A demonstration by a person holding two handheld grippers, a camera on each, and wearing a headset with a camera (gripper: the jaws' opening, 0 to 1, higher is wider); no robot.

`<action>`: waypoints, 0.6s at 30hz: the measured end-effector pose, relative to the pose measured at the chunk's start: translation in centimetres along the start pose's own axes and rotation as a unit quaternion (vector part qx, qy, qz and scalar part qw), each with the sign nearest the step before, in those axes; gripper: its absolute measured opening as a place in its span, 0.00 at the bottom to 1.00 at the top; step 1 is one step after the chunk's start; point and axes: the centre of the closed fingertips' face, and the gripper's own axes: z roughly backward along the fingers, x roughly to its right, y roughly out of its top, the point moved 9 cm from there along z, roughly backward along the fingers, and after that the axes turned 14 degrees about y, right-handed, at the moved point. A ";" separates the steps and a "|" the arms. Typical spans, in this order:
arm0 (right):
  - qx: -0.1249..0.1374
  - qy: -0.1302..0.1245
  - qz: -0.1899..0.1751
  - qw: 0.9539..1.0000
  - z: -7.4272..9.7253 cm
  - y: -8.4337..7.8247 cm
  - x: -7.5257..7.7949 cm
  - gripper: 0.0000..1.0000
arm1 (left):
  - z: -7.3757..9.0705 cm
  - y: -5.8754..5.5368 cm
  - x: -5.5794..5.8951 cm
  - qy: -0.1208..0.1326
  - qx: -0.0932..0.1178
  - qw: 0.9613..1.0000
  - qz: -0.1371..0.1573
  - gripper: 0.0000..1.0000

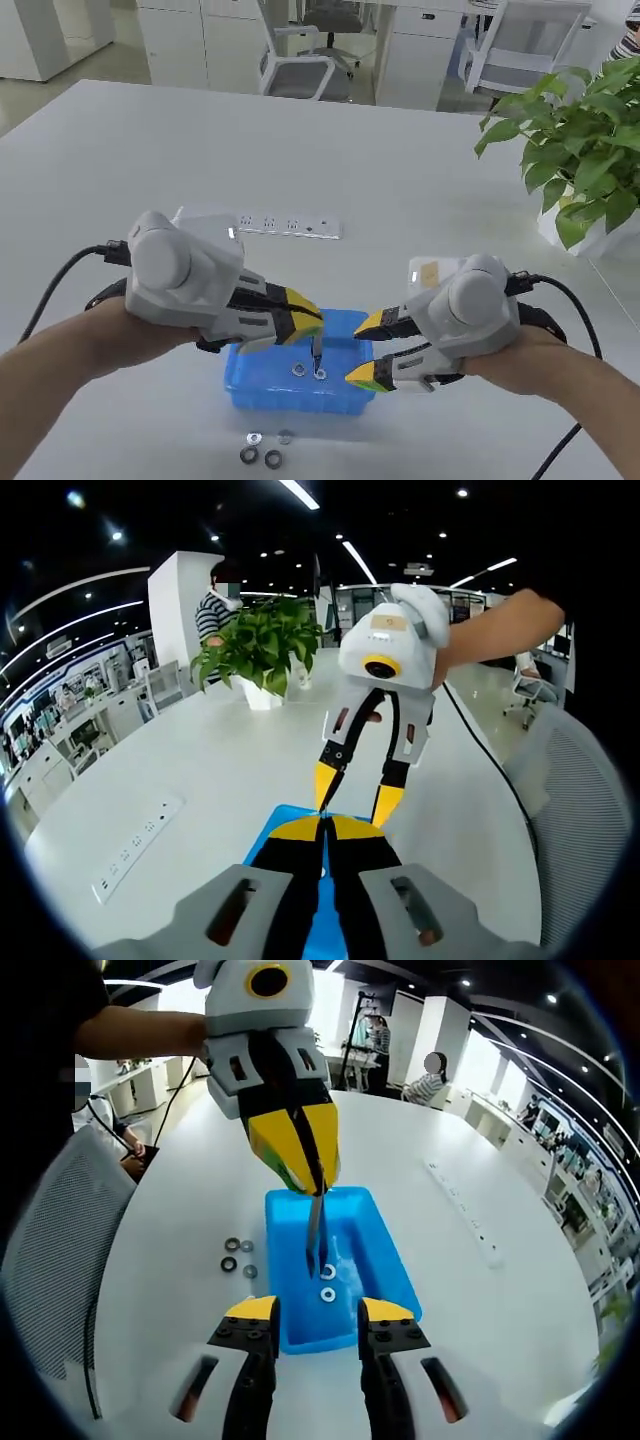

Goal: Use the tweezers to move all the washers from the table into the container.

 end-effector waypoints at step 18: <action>0.024 -0.030 -0.049 0.998 1.8 -0.5 -2.8 0.45 | 3.2 1.5 1.6 0.002 -0.007 1.000 0.000 0.05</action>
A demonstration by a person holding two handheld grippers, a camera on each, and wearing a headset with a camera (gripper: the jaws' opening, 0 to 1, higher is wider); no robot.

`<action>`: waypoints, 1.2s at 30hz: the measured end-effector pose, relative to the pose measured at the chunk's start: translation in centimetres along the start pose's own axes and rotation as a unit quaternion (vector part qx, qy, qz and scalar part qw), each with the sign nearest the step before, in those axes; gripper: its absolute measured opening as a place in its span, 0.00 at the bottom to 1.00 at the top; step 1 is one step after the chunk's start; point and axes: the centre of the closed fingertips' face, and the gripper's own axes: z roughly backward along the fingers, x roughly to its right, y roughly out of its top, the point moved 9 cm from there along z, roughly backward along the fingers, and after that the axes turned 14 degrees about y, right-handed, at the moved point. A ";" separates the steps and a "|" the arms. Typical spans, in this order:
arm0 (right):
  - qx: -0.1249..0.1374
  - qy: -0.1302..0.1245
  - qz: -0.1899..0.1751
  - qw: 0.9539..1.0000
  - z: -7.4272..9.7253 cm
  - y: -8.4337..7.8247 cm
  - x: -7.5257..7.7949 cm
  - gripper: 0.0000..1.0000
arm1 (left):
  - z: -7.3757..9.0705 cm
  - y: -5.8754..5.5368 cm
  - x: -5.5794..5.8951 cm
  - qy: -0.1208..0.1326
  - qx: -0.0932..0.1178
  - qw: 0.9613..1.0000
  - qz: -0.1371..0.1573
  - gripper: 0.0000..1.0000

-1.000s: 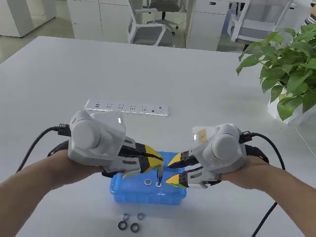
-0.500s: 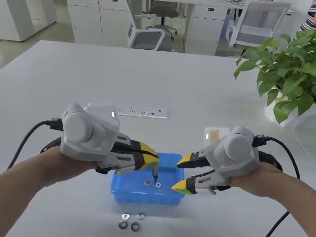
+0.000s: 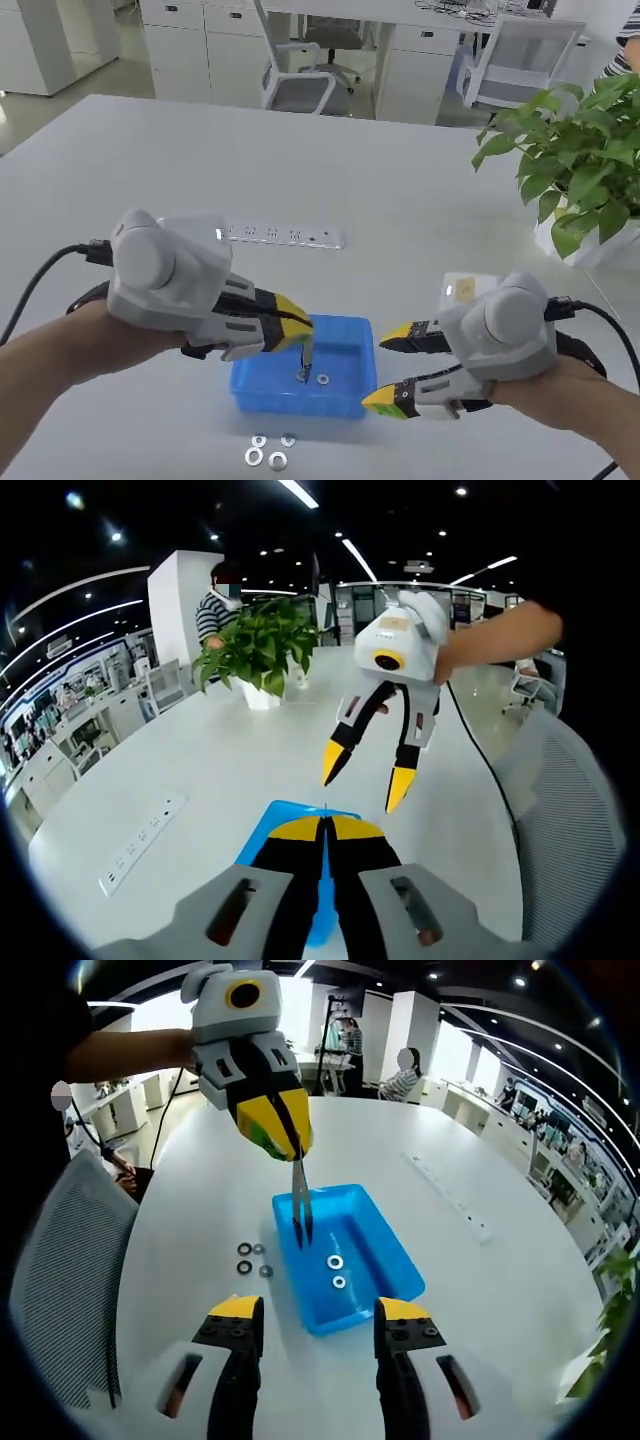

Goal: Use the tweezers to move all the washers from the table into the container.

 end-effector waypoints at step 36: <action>0.039 -0.031 -0.037 0.998 0.3 -0.9 -4.8 0.69 | 3.4 -2.8 3.8 0.002 -0.016 1.000 0.018 0.05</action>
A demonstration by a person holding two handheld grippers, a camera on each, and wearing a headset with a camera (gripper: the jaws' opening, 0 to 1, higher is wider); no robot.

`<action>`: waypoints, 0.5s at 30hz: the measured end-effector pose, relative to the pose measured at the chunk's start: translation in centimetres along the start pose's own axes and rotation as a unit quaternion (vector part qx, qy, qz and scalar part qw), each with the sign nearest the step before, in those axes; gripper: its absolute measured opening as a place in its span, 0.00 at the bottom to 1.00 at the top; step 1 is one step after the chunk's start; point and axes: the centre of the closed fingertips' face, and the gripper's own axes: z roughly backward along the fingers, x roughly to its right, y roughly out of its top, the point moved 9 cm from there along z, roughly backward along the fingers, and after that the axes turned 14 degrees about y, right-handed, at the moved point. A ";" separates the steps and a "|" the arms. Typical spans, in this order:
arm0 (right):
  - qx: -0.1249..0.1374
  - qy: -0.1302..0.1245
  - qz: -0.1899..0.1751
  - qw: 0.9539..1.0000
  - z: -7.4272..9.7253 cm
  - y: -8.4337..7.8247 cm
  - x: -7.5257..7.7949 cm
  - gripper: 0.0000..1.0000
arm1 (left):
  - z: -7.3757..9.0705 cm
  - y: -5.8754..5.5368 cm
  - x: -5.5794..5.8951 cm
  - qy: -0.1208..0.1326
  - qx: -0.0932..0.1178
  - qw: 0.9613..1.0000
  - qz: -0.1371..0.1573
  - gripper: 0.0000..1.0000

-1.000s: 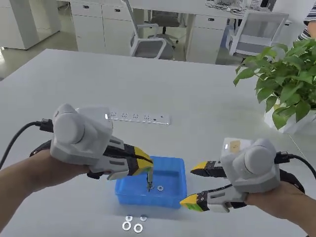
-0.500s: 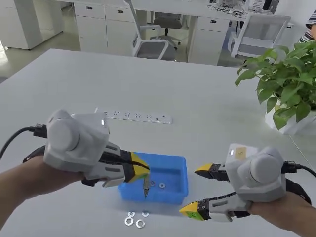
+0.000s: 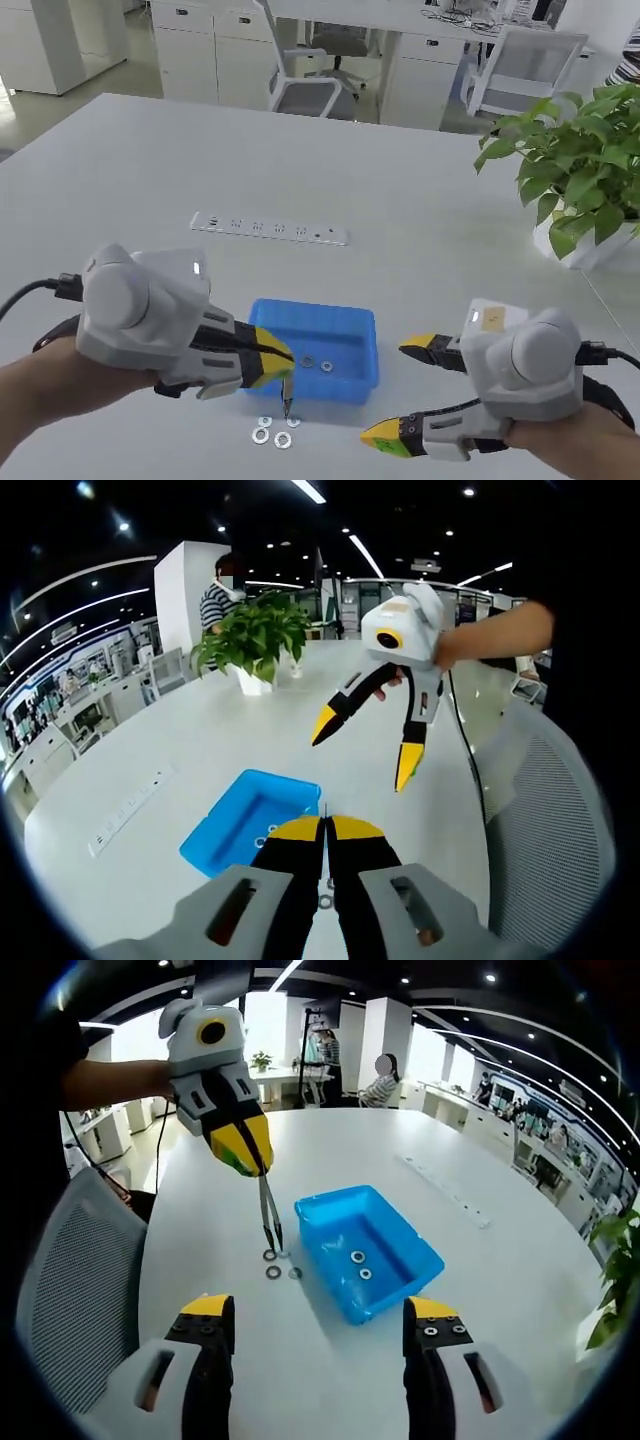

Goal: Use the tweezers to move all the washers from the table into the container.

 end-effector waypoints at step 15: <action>0.005 -0.003 -0.009 1.000 -0.2 -1.4 -1.4 0.79 | -0.6 -2.3 0.4 -0.006 -0.007 1.000 0.009 0.05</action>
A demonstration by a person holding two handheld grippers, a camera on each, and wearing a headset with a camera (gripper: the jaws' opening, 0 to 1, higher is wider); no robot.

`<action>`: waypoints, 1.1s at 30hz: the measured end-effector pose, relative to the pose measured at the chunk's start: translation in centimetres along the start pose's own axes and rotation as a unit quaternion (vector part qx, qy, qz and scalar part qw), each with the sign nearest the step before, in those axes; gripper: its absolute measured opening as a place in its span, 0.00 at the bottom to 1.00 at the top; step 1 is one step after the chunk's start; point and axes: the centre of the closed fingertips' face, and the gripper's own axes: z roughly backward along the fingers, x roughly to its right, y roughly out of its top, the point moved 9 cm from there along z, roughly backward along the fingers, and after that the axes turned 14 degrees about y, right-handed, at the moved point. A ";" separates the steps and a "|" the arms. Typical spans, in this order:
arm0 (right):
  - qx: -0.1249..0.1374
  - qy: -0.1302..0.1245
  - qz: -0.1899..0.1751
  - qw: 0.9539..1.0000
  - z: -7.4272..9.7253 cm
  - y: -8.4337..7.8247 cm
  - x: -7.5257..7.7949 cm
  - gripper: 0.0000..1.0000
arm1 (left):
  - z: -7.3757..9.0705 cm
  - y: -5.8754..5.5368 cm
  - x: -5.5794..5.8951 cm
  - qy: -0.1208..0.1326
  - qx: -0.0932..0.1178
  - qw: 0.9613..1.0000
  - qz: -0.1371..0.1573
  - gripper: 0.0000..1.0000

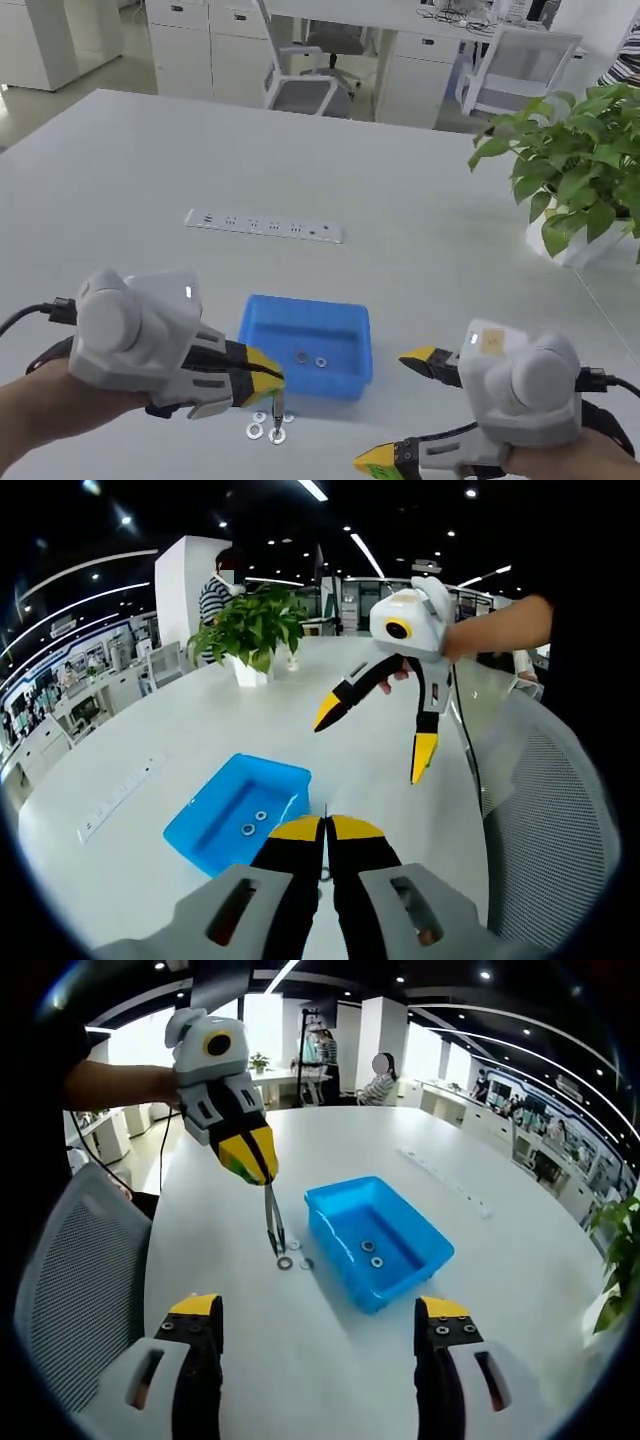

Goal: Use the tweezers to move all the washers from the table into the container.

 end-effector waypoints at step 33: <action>0.026 0.005 -0.020 0.999 -0.3 -0.8 -0.9 0.96 | -0.8 -0.4 1.1 -0.008 -0.005 1.000 -0.001 0.05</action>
